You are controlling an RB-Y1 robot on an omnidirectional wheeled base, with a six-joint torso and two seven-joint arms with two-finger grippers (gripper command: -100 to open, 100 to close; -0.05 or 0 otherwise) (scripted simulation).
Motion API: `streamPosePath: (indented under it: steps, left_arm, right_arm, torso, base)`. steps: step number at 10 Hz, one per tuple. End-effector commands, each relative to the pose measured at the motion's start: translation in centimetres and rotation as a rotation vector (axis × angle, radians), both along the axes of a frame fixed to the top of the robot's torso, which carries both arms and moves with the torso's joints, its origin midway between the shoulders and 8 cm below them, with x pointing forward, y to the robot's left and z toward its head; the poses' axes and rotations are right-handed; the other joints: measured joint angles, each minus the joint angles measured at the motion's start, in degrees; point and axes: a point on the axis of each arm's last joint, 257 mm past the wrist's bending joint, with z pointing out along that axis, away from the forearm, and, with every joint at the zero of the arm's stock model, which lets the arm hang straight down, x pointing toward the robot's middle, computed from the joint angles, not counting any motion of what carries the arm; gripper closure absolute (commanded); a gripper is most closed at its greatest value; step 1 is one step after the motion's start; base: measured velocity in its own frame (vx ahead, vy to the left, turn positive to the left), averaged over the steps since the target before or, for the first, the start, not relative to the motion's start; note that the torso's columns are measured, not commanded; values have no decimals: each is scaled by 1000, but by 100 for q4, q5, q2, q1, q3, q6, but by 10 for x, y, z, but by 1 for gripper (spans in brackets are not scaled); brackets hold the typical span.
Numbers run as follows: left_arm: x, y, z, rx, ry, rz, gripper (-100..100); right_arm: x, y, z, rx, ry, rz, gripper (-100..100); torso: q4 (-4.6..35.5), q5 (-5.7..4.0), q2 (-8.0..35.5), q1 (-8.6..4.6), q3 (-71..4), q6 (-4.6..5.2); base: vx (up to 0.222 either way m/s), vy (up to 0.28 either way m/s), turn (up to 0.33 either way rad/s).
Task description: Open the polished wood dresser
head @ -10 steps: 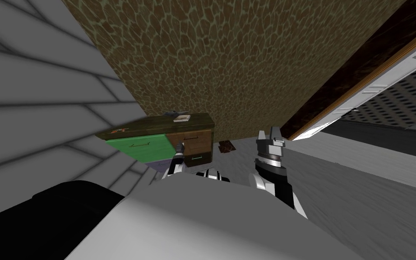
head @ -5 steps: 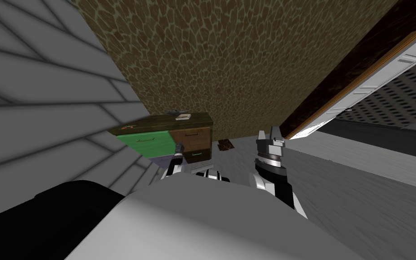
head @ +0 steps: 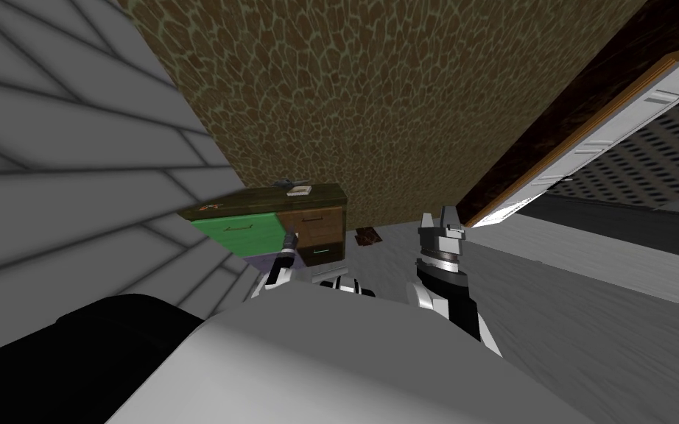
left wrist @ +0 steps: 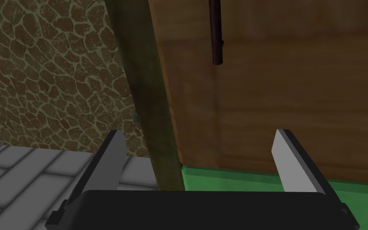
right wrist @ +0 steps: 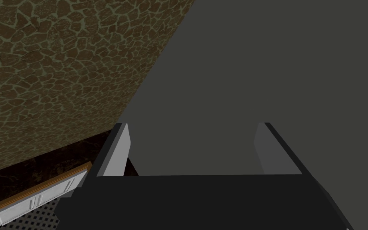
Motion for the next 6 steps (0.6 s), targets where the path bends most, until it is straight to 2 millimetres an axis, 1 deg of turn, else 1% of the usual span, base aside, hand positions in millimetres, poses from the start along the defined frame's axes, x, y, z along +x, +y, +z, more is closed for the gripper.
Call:
streamPosePath:
  steps: [1, 2, 3, 4, 6]
  left_arm:
    - [2, 5, 3, 47, 14, -19, -100]
    - [3, 8, 4, 65, 21, -27, -100]
    - [5, 6, 3, 41, 24, -19, -100]
    - [7, 8, 5, 62, 31, -27, -100]
    - [7, 4, 6, 25, 20, -13, -100]
  right_arm:
    - [0, 0, 0, 0, 0, 0, 0]
    - [0, 0, 0, 0, 0, 0, 0]
    - [0, 0, 0, 0, 0, 0, 0]
    - [0, 0, 0, 0, 0, 0, 0]
    - [0, 0, 0, 0, 0, 0, 0]
  torso:
    - [3, -1, 9, -3, 6, 0]
    - [3, -1, 12, -4, 8, 0]
    - [2, -1, 8, -3, 5, 0]
    - [-4, 1, -20, 4, -10, 1]
    - [-6, 0, -20, -5, -13, 0]
  base:
    - [21, 4, -3]
    - [24, 1, -6]
    - [112, 23, -33]
    - [145, 44, -28]
    - [156, 9, -13]
